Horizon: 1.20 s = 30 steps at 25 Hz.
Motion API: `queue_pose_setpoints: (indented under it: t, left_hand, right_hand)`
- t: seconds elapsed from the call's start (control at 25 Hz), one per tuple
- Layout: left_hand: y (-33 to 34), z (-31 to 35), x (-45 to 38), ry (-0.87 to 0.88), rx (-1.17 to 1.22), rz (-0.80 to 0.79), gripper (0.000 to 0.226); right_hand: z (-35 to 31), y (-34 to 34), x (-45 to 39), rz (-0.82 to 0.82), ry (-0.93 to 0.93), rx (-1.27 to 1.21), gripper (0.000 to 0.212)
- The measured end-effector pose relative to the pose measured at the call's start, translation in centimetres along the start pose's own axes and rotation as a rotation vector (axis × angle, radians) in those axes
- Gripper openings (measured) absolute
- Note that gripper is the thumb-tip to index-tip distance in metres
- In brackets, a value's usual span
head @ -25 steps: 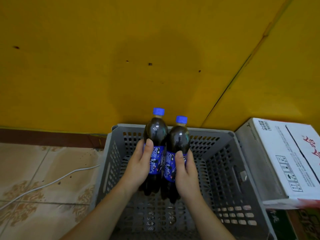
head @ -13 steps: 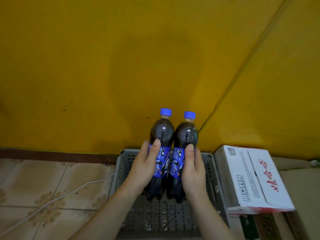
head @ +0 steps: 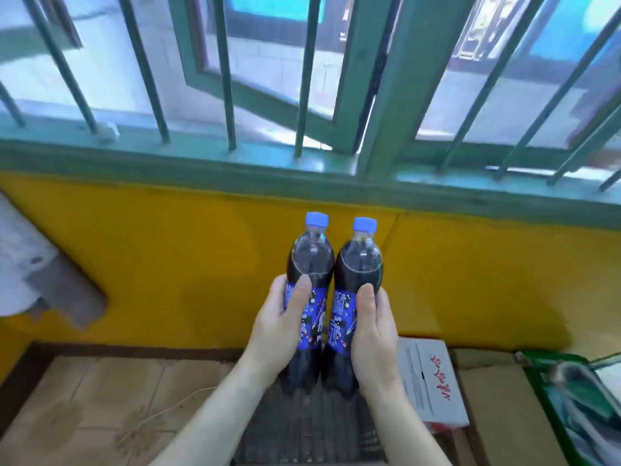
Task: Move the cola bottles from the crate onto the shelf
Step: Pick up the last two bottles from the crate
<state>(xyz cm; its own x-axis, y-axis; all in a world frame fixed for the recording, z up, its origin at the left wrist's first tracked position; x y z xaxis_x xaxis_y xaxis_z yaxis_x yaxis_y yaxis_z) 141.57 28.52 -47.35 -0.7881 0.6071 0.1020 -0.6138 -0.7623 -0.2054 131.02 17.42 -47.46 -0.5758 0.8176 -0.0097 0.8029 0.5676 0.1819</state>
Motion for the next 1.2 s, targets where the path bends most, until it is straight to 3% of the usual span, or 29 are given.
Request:
queue_pose_setpoints:
  t: [0.28,0.48,0.64,0.84,0.88,1.04,1.2]
  left_hand:
    - [-4.0,13.1,4.6,0.081,0.009,0.058,0.026]
    - [-7.3,17.6,7.4,0.114,0.012,0.117,0.017]
    - [-10.7,19.1,9.4,0.122,-0.025,0.169,0.017]
    - [-15.0,21.5,13.3,0.097,-0.053,0.359,0.007]
    - [-15.9,21.8,14.2,0.098,-0.063,0.399,0.009]
    - [-19.7,21.7,18.2,0.098,-0.092,0.631,0.058]
    - [-21.5,22.1,24.4,0.09,-0.089,0.861,0.047]
  right_hand:
    - [-13.1,3.0,3.0,-0.022,-0.017,-0.065,0.057]
    - [-18.4,5.6,5.2,-0.089,-0.067,-0.046,0.041]
    - [-20.6,8.6,7.3,-0.148,-0.112,-0.056,0.044]
    - [-23.1,12.8,9.5,-0.297,-0.127,-0.095,0.036]
    - [-23.6,13.8,10.1,-0.341,-0.125,-0.101,0.03]
    - [-25.1,17.5,12.7,-0.546,-0.097,-0.119,0.01]
    - [-25.8,20.1,16.3,-0.743,-0.067,-0.153,0.013]
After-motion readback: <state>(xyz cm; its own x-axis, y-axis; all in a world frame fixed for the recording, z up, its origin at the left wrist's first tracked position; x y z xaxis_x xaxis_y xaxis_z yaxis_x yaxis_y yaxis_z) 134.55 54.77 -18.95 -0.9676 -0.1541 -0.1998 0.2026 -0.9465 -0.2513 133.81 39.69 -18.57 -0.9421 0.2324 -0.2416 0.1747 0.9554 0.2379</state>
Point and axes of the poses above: each hand's wrist, its own x-axis away from the middle knuckle, its own y-axis out of the palm, z = x × y, the point moved 6 cm from there along -x, towards the middle knuckle, and after that the axes turned 14 degrees about -x, right-handed, at the moved point
